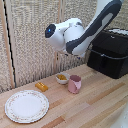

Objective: Carefully navigate your gripper to the air fryer's handle. Confidently seize the handle using your gripper. Gradually bring the handle toward yourself to access the air fryer.

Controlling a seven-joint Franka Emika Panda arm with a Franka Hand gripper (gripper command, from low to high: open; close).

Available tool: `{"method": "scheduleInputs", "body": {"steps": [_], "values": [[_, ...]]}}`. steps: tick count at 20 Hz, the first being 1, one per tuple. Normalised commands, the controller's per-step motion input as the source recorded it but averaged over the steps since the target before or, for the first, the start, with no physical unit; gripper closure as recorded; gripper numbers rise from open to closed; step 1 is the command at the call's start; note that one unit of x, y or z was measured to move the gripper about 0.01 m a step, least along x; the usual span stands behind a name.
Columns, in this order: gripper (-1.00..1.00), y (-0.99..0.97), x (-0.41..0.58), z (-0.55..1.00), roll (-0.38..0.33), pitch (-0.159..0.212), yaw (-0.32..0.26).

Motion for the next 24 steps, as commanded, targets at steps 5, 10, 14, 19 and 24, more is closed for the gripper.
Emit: {"method": "scheduleInputs", "body": {"steps": [5, 10, 14, 19, 24], "values": [[-1.0, -0.67, 0.03, -0.26, -0.169, -0.209, -0.008], [-1.0, -0.66, -0.016, -0.41, -0.041, -0.186, -0.062], [-1.0, -0.57, -0.114, -0.46, 0.017, -0.11, -0.052], [-1.0, -0.52, -0.158, -0.41, 0.02, -0.064, -0.03], [-1.0, -0.68, -0.083, -0.17, -0.006, 0.008, 0.01]]}}
